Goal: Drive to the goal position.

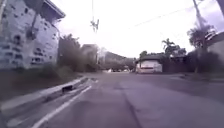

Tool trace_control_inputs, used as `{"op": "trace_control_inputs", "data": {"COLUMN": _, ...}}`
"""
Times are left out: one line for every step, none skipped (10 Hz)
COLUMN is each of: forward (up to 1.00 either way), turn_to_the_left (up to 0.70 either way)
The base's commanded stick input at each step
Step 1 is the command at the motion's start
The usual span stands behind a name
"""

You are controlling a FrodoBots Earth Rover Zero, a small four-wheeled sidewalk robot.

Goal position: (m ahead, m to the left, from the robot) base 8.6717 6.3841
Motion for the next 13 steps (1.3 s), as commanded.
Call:
{"op": "trace_control_inputs", "data": {"forward": 0.7, "turn_to_the_left": 0.0}}
{"op": "trace_control_inputs", "data": {"forward": 0.7, "turn_to_the_left": 0.0}}
{"op": "trace_control_inputs", "data": {"forward": 0.7, "turn_to_the_left": 0.0}}
{"op": "trace_control_inputs", "data": {"forward": 0.7, "turn_to_the_left": 0.0}}
{"op": "trace_control_inputs", "data": {"forward": 0.7, "turn_to_the_left": 0.0}}
{"op": "trace_control_inputs", "data": {"forward": 0.7, "turn_to_the_left": 0.0}}
{"op": "trace_control_inputs", "data": {"forward": 0.7, "turn_to_the_left": 0.0}}
{"op": "trace_control_inputs", "data": {"forward": 0.7, "turn_to_the_left": 0.0}}
{"op": "trace_control_inputs", "data": {"forward": 0.7, "turn_to_the_left": 0.0}}
{"op": "trace_control_inputs", "data": {"forward": 0.7, "turn_to_the_left": 0.0}}
{"op": "trace_control_inputs", "data": {"forward": 0.7, "turn_to_the_left": 0.0}}
{"op": "trace_control_inputs", "data": {"forward": 0.7, "turn_to_the_left": 0.0}}
{"op": "trace_control_inputs", "data": {"forward": 0.7, "turn_to_the_left": 0.0}}
